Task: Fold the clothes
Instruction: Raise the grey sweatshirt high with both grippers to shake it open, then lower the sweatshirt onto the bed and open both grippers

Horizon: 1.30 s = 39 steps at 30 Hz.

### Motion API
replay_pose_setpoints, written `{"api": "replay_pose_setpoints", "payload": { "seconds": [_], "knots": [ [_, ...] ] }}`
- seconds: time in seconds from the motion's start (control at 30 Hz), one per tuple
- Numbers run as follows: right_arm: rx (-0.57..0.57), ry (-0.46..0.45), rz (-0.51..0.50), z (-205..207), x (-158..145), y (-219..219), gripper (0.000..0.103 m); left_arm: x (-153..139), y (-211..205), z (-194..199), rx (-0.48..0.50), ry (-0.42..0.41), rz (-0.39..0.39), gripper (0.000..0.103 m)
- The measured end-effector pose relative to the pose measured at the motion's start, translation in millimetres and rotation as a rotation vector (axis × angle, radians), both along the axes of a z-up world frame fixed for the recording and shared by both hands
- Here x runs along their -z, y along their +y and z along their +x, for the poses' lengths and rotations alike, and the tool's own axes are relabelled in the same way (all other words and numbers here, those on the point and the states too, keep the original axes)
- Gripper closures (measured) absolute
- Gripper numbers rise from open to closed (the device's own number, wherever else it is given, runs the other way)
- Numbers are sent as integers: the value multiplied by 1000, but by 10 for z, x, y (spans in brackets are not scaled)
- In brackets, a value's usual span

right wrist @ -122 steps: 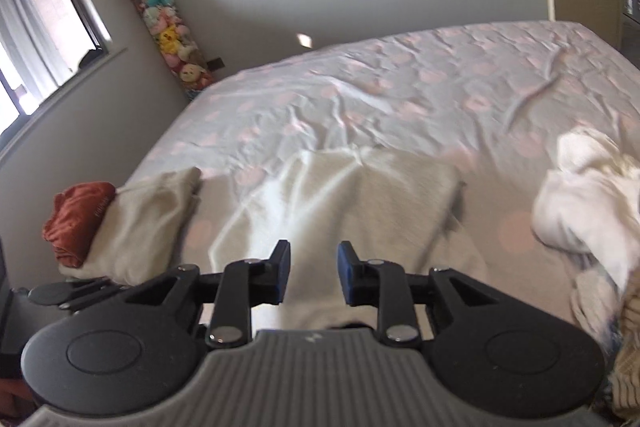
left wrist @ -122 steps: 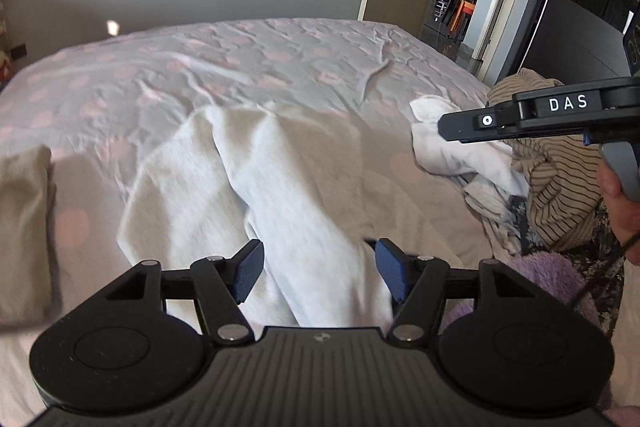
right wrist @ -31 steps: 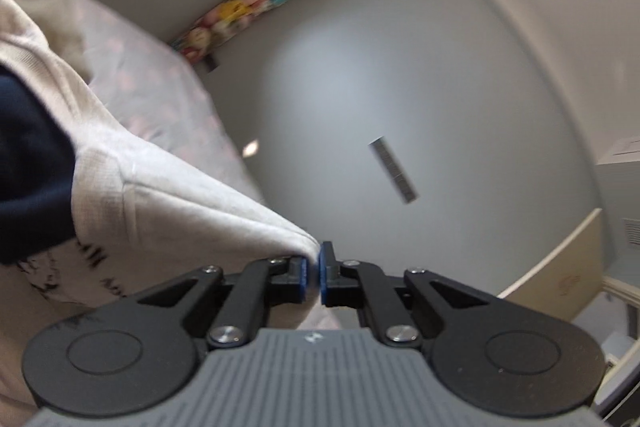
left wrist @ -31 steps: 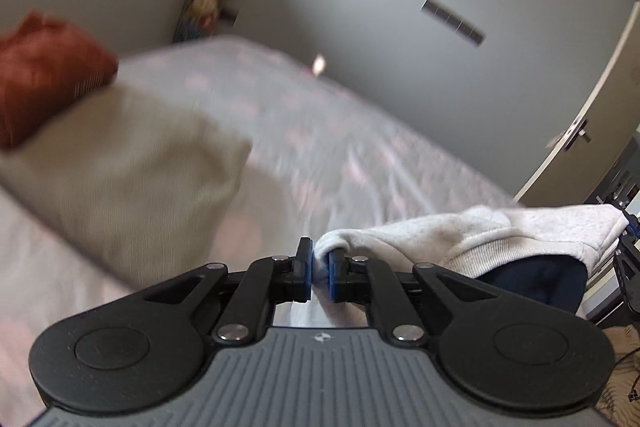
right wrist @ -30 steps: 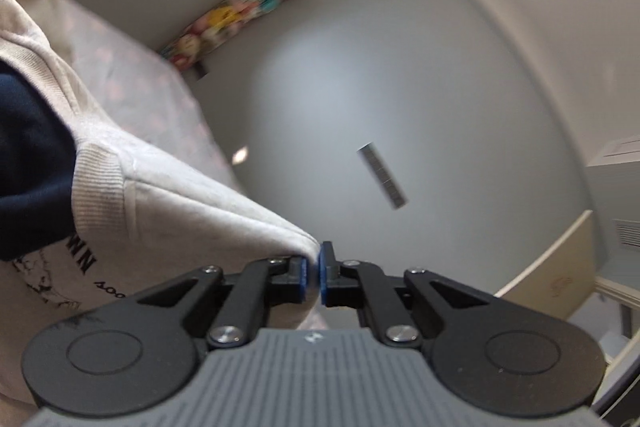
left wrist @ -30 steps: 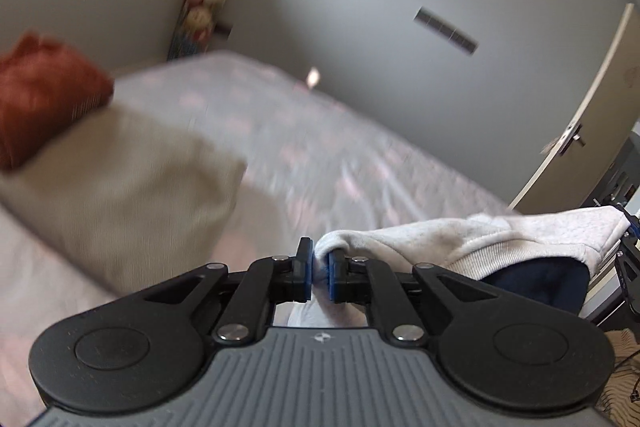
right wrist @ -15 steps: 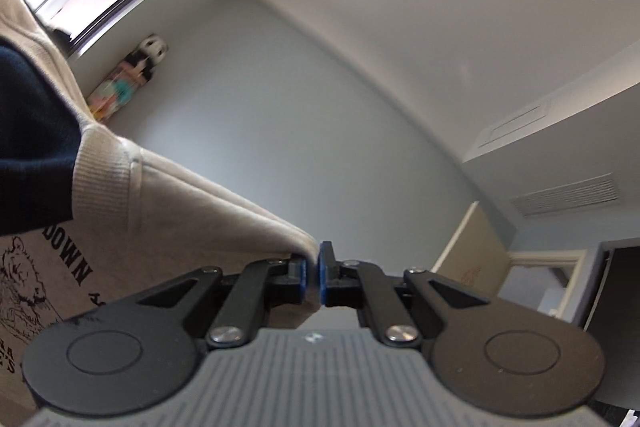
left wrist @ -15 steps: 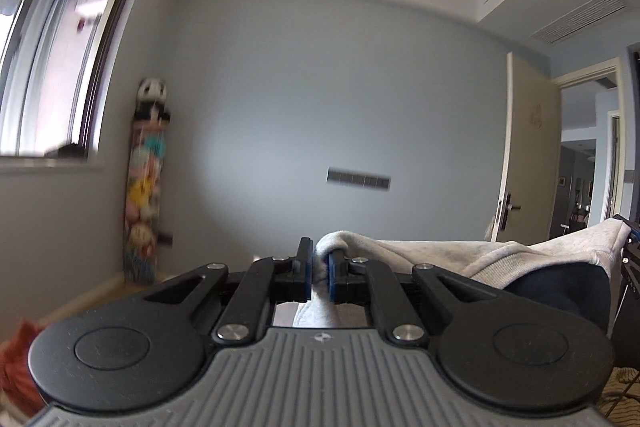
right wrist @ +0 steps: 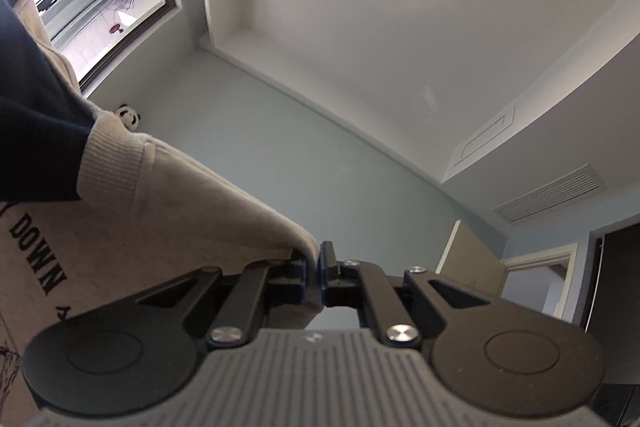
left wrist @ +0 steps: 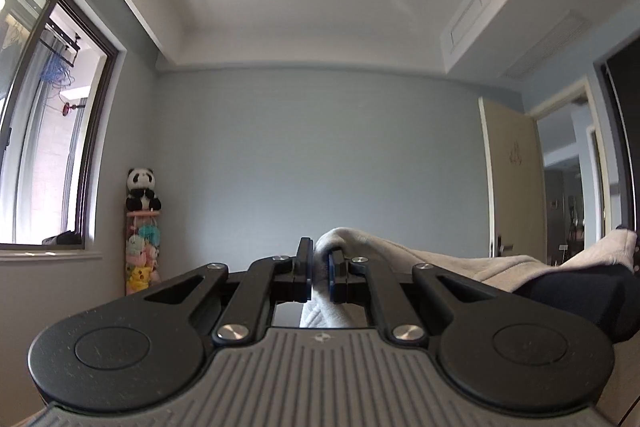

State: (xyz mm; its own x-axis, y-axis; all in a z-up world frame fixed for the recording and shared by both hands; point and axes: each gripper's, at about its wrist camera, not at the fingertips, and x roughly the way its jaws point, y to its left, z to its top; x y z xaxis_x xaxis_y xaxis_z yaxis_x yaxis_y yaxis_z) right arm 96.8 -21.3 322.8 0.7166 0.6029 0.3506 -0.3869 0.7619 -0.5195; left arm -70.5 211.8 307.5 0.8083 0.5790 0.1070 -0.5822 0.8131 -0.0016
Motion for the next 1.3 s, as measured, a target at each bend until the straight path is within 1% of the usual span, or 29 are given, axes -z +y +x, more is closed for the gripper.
{"api": "replay_pose_setpoints", "payload": {
  "seconds": [0.13,0.2,0.3,0.37,0.5,0.67,0.77,0.83,0.9,1.03,1.1,1.17,1.2,1.27,1.3],
  "knots": [
    [12,49,-53,218,304,236,96,351,272,284,5,83,-69,97],
    [23,82,-98,416,520,444,96,533,430,485,5,129,-105,97],
    [45,134,-159,699,817,643,96,846,706,829,9,202,-158,97],
    [58,183,-199,934,1019,837,96,1070,907,1094,8,257,-182,97],
    [79,314,-274,1501,1449,1239,96,1649,1322,1688,4,382,-231,97],
    [139,449,-362,2374,2245,1844,96,2403,1794,2422,5,503,-293,97],
    [162,541,-404,2958,2688,2172,96,2856,2077,2863,5,575,-330,97],
    [175,606,-432,3265,2979,2390,96,3157,2266,3157,6,623,-355,97],
    [186,678,-462,3565,3367,2539,96,3461,2435,3413,7,672,-381,97],
    [200,755,-533,3925,4000,2770,93,4019,2662,3649,7,755,-421,96],
    [209,788,-565,3992,4369,2703,92,4240,2743,3728,3,780,-444,92],
    [218,819,-595,4083,4578,2752,89,4444,2808,3812,0,806,-468,85],
    [219,838,-605,4119,4657,2735,85,4526,2833,3853,-2,819,-479,84],
    [224,871,-612,4170,4729,2727,78,4598,2854,3861,-16,826,-487,77],
    [236,876,-602,4168,4705,2661,64,4624,2859,3856,-24,826,-489,74]
  ]
}}
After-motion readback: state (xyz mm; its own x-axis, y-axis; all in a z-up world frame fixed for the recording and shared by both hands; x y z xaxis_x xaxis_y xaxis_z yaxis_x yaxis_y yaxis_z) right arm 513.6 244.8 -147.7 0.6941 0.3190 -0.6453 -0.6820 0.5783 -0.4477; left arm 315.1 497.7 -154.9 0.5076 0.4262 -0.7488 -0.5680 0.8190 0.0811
